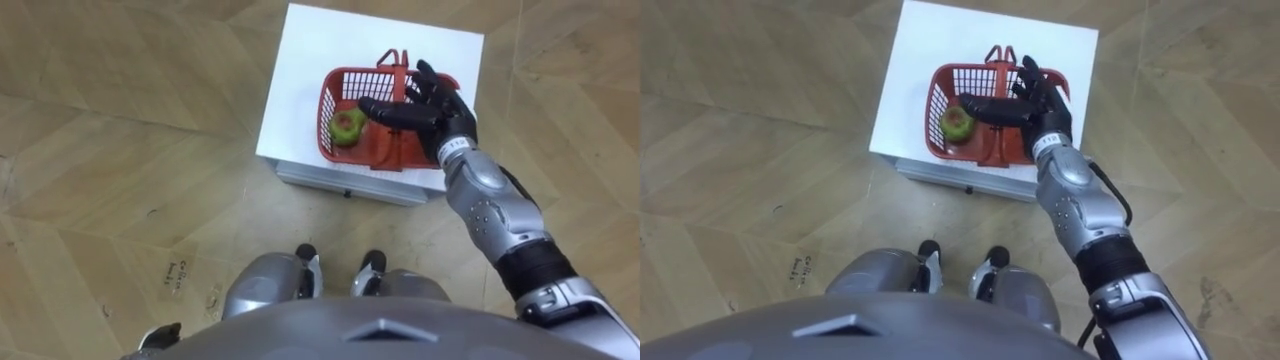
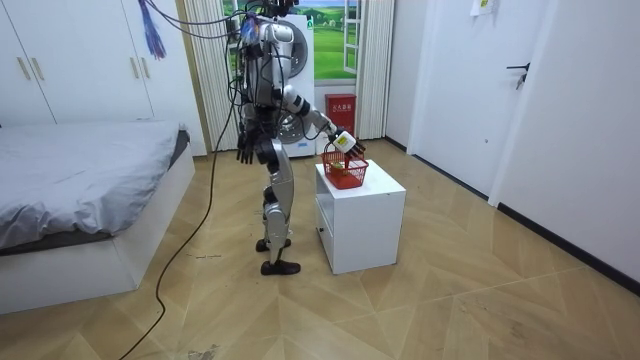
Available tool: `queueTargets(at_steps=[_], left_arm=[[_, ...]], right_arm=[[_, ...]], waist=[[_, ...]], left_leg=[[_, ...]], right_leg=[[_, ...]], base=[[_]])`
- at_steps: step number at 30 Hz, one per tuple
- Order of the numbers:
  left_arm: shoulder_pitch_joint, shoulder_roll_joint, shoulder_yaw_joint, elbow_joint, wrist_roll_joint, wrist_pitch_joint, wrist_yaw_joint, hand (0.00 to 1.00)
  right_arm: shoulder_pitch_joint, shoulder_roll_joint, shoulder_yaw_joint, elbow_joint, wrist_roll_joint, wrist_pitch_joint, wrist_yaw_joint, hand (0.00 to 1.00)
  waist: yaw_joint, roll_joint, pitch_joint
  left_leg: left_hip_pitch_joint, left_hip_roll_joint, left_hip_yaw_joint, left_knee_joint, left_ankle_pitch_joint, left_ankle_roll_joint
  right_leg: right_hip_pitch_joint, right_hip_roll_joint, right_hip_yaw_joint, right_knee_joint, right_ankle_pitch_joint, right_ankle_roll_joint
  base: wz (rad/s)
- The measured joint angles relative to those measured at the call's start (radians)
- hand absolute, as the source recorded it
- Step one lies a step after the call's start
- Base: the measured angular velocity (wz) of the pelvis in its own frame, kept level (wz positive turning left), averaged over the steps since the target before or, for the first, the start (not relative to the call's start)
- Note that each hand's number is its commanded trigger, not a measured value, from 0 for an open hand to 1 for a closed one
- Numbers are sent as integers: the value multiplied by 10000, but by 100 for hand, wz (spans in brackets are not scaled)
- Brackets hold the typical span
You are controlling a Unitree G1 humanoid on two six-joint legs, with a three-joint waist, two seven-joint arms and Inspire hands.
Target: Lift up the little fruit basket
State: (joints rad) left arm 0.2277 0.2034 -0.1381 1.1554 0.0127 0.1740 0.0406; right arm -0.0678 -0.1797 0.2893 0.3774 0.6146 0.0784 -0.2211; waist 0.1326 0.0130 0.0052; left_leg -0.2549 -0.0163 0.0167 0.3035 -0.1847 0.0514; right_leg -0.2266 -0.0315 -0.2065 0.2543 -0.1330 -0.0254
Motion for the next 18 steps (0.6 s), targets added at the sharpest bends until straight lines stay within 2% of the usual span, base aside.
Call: queueTargets(at_steps=[10,18], left_arm=[[32,-3,-11,22,-23,36,196,0],[40,-36,-9,-13,-13,50,422,0]], right_arm=[[171,-55,-67,-553,-318,-2,-894,0],[934,-181,-73,-1631,-329,-27,-1024,0]], waist=[[-343,24,4],[-471,11,-1]], left_leg=[[56,0,45,-68,0,0],[424,-5,131,-310,2,-3]], right_leg=[[-2,5,58,-4,-8,12],[188,-3,155,46,-106,18]], base=[[-1],[-2]])
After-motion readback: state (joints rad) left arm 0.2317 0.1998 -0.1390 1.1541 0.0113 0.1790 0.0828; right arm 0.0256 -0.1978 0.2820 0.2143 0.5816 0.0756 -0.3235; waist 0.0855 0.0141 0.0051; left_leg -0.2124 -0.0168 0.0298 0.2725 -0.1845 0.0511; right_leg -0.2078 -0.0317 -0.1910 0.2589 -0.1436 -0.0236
